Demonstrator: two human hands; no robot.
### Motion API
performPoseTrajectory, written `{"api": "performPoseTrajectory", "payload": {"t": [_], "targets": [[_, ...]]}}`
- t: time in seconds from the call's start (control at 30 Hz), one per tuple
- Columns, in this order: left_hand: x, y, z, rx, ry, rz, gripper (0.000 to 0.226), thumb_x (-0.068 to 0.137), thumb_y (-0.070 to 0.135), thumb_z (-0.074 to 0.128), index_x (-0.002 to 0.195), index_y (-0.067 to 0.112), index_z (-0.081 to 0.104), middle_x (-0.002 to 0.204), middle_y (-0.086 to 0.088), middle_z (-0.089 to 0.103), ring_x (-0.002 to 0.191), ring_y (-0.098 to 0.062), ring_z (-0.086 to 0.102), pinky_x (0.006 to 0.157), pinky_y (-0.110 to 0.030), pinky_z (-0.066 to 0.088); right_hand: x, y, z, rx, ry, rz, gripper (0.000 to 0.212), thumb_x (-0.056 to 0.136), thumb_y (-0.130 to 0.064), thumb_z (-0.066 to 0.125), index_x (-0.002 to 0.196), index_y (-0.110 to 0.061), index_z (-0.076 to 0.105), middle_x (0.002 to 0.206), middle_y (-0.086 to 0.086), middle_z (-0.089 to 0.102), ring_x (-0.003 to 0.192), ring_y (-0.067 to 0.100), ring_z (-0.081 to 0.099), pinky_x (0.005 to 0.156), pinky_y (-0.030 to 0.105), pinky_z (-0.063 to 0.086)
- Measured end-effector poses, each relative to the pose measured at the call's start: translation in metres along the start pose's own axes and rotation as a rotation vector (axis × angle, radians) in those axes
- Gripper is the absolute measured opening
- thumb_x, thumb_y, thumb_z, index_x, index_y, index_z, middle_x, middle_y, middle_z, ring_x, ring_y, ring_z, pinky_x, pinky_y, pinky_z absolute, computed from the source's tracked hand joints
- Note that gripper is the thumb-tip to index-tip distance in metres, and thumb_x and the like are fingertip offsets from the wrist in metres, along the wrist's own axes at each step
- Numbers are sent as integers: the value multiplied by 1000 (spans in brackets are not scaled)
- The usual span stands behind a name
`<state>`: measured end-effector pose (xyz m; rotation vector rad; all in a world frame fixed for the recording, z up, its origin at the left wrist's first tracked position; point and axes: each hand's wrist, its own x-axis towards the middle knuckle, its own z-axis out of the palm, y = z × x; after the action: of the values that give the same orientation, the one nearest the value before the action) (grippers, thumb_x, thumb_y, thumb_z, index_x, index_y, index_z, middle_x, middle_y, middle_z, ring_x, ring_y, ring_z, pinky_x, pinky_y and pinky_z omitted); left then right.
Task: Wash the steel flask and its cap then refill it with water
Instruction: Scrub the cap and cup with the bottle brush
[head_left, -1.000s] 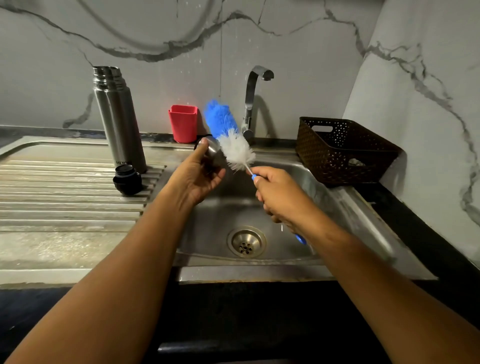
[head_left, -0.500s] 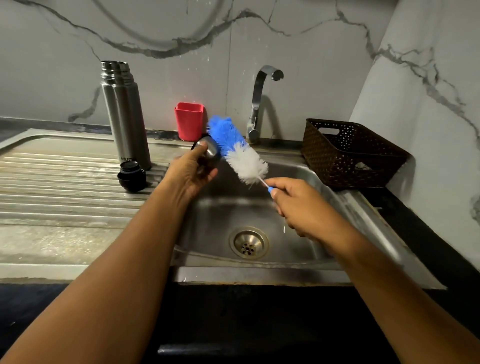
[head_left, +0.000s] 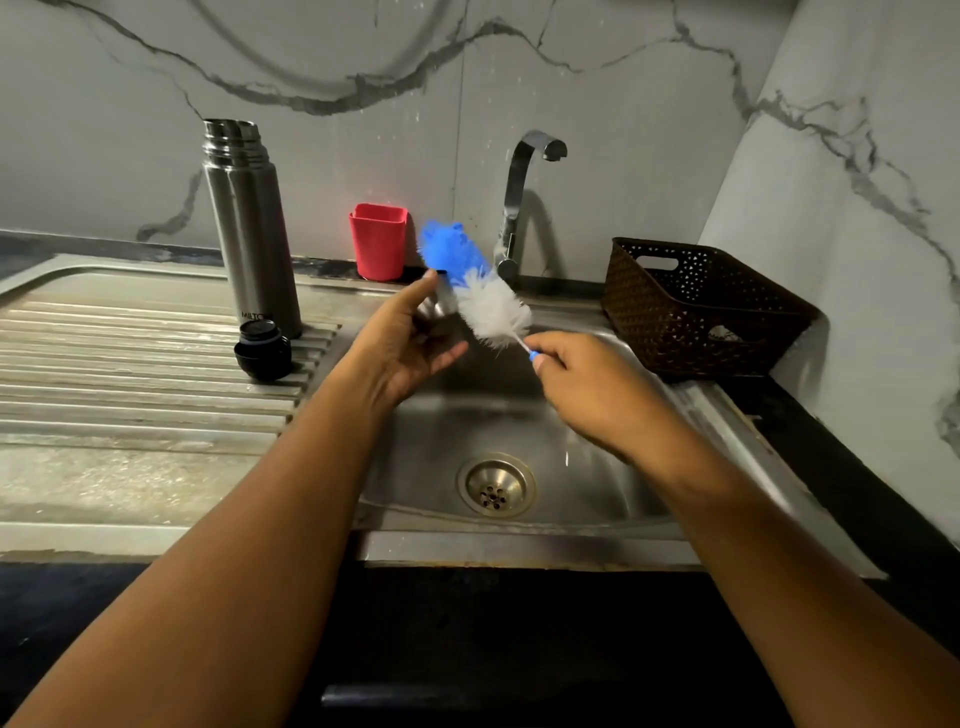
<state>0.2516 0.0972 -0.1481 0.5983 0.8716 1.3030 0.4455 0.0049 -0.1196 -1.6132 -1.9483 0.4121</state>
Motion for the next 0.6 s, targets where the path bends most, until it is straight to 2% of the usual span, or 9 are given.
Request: {"api": "performPoseTrajectory", "payload": {"t": [0.1,0.13,0.23,0.27,0.33,0.4,0.47,0.53,0.6], "targets": [[-1,2,-4,-79,58,13,46,91,38,77,124,9,63,119,-16,75,107,-30,74,93,-48,61,-17,3,4,75,-65,-11,33,107,-22,47,132,-30,66,89,-4,72,69,9,63,60,26,47],[-3,1,2,-66,46,15,47,91,38,77,124,9,63,118,-17,75,106,-31,75,93,-48,62,-20,5,2,72,-42,-6,33,107,-22,46,133,-29,66,91,-4,72,71,9,63,61,25,46],[-8,2,16,-15,0,22,38,94,37,75,117,9,63,116,-18,71,107,-32,73,96,-50,60,2,5,3,53,41,21,36,107,-20,45,136,-25,65,108,-2,72,89,10,65,66,21,45],[-7,2,16,-9,-1,28,34,95,38,73,112,10,64,110,-16,72,105,-31,74,94,-49,61,6,1,5,50,42,30,36,107,-20,45,136,-24,65,108,-1,72,90,11,65,65,20,44],[-4,4,9,-1,23,26,34,96,45,70,108,13,66,97,-10,76,98,-27,74,87,-43,61,0,-1,9,50,10,18,35,107,-20,45,135,-25,65,97,-5,70,79,7,62,60,20,41],[1,3,2,9,66,6,39,95,52,68,109,15,69,100,-7,78,107,-26,73,98,-42,57,-16,0,9,73,-23,4,33,108,-21,44,133,-27,65,85,-9,64,65,3,56,55,17,37],[3,1,1,18,93,1,40,99,53,61,111,16,69,110,-8,77,115,-27,71,106,-45,53,-23,-8,8,74,-26,-14,31,108,-21,44,129,-27,66,85,-7,66,65,4,57,56,20,42],[0,-2,7,10,90,-1,46,103,55,52,123,16,67,117,-11,75,106,-28,72,93,-43,59,-9,-14,11,43,39,-21,29,106,-20,44,120,-22,70,93,-2,70,80,13,64,70,33,54],[-5,-1,12,-7,96,-11,53,105,57,47,132,14,62,112,-11,74,96,-26,70,76,-41,60,7,-16,12,44,71,28,28,103,-18,45,115,-17,71,96,2,72,88,21,66,81,39,57]]}}
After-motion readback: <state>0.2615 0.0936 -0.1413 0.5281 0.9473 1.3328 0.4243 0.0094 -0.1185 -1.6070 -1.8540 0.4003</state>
